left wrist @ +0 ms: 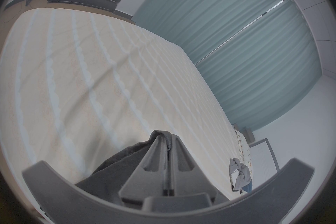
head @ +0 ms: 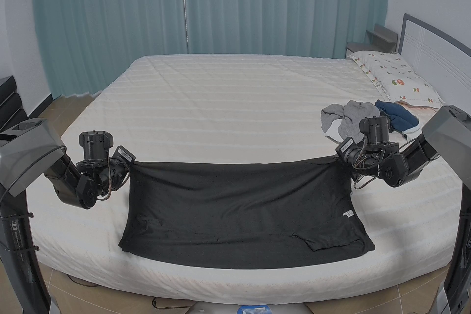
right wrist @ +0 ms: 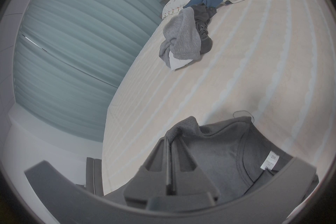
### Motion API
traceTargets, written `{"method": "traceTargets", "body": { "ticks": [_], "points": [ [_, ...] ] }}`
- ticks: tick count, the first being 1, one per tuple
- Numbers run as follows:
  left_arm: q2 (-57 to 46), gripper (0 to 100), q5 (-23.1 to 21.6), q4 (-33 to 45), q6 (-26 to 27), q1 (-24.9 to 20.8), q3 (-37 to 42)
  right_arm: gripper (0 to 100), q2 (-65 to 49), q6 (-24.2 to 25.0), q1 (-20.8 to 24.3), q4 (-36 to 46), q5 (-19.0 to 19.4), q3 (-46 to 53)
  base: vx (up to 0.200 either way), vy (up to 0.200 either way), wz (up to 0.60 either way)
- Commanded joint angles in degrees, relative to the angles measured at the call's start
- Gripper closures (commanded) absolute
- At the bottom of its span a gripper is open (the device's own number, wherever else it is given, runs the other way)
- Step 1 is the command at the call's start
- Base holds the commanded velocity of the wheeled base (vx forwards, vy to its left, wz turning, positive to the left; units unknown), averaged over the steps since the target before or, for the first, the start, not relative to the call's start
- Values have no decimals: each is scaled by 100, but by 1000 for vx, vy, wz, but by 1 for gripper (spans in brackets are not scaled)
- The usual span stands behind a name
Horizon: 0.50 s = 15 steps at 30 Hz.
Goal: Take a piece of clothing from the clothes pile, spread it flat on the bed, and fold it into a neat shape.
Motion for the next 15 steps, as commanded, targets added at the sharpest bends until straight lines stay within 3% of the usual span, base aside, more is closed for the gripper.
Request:
{"method": "traceTargets", "body": {
  "ticks": [1, 15],
  "points": [
    [14, 100, 8, -6, 0, 63, 32, 100, 67, -5, -54, -1, -28, -73, 0, 0, 0],
    [251, 100, -80, -6, 27, 116, -161, 100, 410, -23, -45, -308, -20, -73, 0, 0, 0]
  ]
}}
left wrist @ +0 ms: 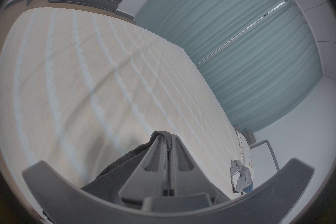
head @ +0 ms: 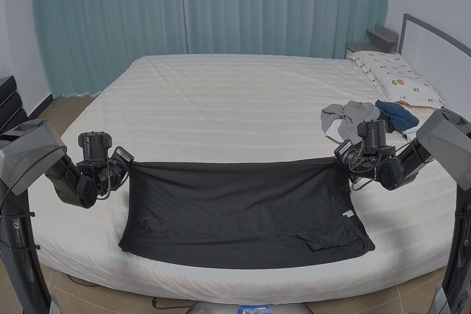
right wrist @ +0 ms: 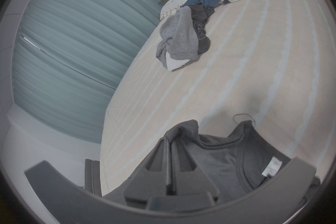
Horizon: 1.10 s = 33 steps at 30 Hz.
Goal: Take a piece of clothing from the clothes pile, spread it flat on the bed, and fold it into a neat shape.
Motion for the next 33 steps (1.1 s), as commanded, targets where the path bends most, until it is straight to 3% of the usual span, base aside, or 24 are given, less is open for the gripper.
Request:
{"method": "traceTargets", "body": {
  "ticks": [1, 13, 20, 33],
  "points": [
    [185, 100, -7, 37, 2, 8, -94, 100, 162, -12, 11, -123, 1, 6, 0, 0, 0],
    [272, 100, -7, 63, 46, 8, 3, 100, 13, -29, 3, -396, 10, 375, 0, 0, 0],
    [35, 100, -7, -7, 723, 8, 671, 100, -145, -486, 3, -448, 63, 1026, 0, 0, 0],
    [-88, 100, -7, -24, 1461, -44, 1646, 100, -462, -1005, 55, -624, 186, 2221, 0, 0, 0]
  ]
}}
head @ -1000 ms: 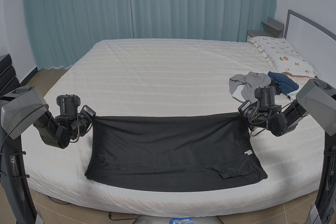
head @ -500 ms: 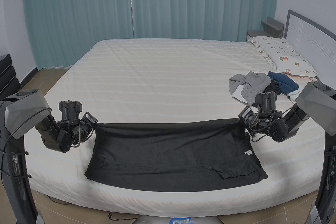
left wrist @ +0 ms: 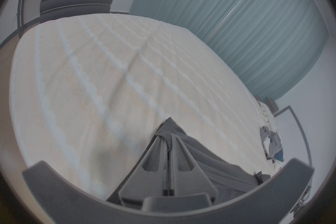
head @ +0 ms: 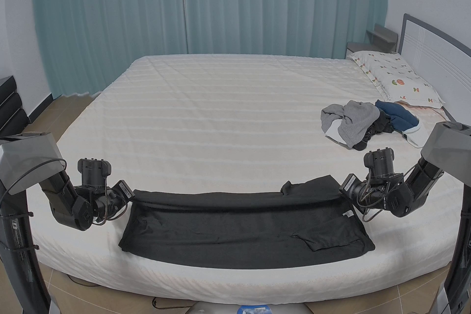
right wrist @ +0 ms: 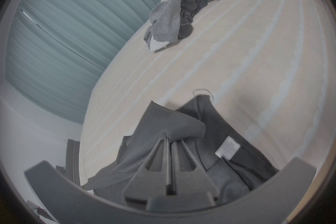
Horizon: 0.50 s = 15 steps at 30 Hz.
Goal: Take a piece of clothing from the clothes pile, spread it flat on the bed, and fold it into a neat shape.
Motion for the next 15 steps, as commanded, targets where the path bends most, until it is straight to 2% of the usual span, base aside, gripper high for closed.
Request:
{"method": "traceTargets", "body": {
  "ticks": [1, 5, 11, 15],
  "points": [
    [-5, 100, 4, 0, 113, -62, 399, 100, -110, -156, 47, -189, 86, 503, 0, 0, 0],
    [66, 100, -5, 0, 122, -62, 530, 100, -22, -173, 73, -497, 86, 758, 0, 0, 0],
    [57, 100, 4, 9, 201, -62, 733, 100, 5, -472, 73, -541, 86, 969, 0, 0, 0],
    [66, 100, 4, 0, 359, -62, 864, 100, 13, -490, 73, -541, 86, 986, 0, 0, 0]
  ]
}}
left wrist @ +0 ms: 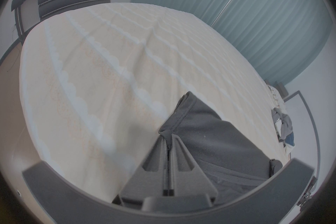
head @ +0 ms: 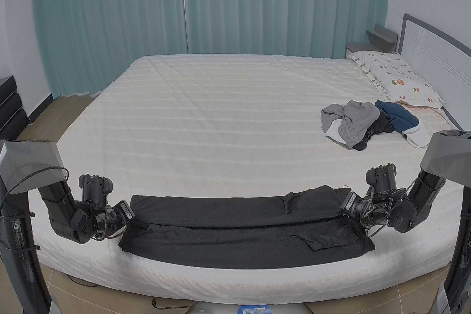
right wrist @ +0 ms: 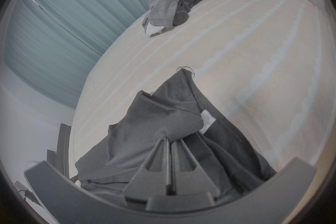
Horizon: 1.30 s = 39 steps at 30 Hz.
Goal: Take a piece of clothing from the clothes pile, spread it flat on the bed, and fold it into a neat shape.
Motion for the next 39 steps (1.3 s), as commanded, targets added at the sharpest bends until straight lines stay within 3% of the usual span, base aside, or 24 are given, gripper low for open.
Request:
{"method": "traceTargets", "body": {
  "ticks": [1, 8, 9, 11, 12, 26, 31, 35, 39],
  "points": [
    [23, 100, 7, 0, 33, -7, 121, 100, 41, -8, 3, -3, -2, 43, 0, 0, 0],
    [23, 100, 7, 9, 41, 2, 121, 100, 190, -8, 12, -3, -19, 43, 0, 0, 0],
    [23, 100, 7, 9, 41, -7, 121, 0, 216, -8, 20, -3, -19, 51, 0, 0, 0],
    [32, 100, 7, 9, 41, -25, 130, 0, 216, 9, 47, -12, -19, 43, 0, 0, 0],
    [23, 0, 7, 9, 41, -25, 147, 0, 164, 18, 47, -12, -10, 51, 0, 0, 0],
    [-425, 0, -29, 9, -29, 186, 235, 0, -891, 62, -173, 94, 69, 78, 0, 0, 0],
    [-513, 0, -231, 88, -73, 318, -81, 0, -882, 106, -322, 50, 306, 78, 0, 0, 0],
    [-434, 0, -521, 97, -257, 345, -459, 0, -750, 554, -463, 15, 754, 25, 0, 0, 0],
    [-267, 0, -705, 97, -257, 345, -705, 0, -601, 642, -542, -12, 1053, -1, 0, 0, 0]
  ]
}}
